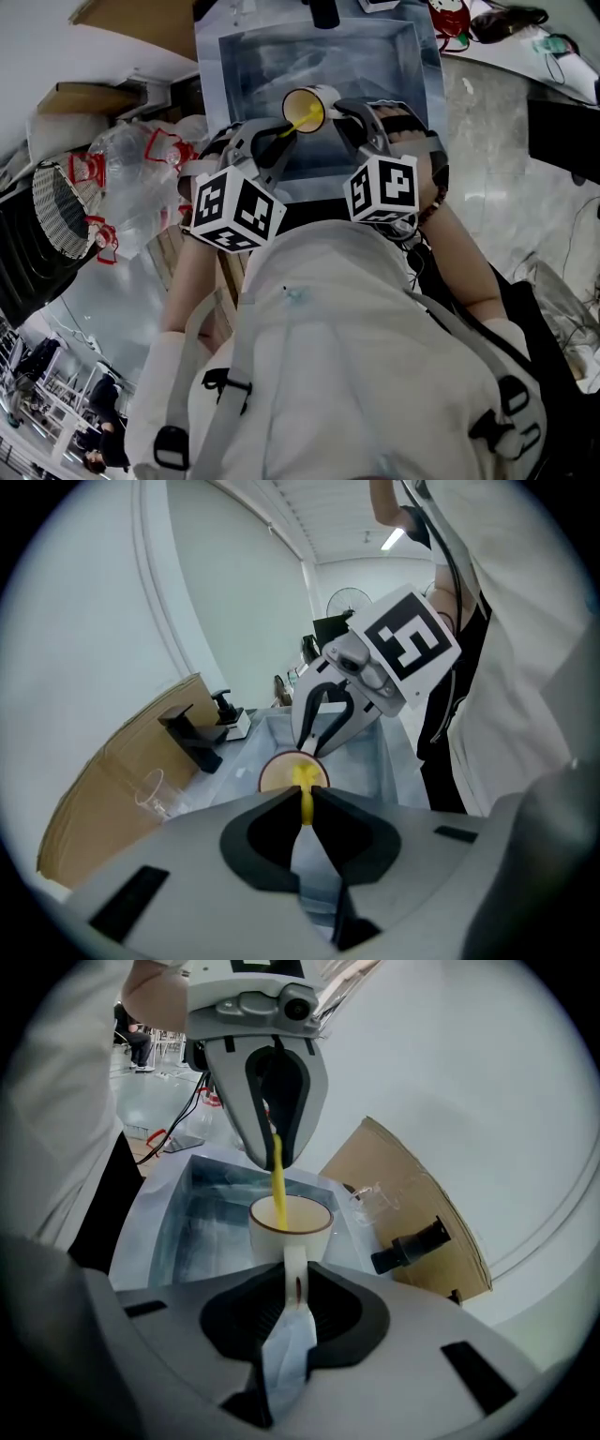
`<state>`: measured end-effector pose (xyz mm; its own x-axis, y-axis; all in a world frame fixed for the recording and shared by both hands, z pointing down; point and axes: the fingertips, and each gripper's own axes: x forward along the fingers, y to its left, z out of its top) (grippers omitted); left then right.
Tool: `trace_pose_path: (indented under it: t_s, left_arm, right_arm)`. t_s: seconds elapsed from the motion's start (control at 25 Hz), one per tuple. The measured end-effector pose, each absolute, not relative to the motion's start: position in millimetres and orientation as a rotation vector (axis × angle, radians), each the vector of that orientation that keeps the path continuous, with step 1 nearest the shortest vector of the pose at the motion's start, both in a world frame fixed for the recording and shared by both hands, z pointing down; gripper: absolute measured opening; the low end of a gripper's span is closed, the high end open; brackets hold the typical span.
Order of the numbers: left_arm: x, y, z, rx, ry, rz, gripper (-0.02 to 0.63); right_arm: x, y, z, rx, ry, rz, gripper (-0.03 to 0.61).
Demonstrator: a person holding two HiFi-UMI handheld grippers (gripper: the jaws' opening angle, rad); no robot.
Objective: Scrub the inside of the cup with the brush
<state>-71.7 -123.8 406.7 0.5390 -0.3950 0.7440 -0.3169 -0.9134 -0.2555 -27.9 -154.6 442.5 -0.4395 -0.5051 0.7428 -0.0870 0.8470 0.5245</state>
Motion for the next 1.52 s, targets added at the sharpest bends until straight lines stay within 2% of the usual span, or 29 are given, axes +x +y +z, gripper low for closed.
trace_pose_path:
  t_s: [0.32, 1.04, 1.52]
  left_arm:
    - [-73.6, -142.5, 396.4, -2.645, 0.709, -1.284, 0.041]
    - [-112.2, -123.1, 428.2, -2.668, 0.719, -1.511, 0.041]
    - [-92.6, -108.5, 424.9, -2.808, 0.616, -1.396, 0.040]
  right_arm:
    - [-31.8, -151.0, 436.5, 0.432, -1.989, -0.548, 0.069]
    - [-45.4, -146.4, 438.4, 0.410, -2.023, -0.508, 0.069]
    - [-40.5, -142.7, 448.5, 0.399, -2.026, -0.461, 0.069]
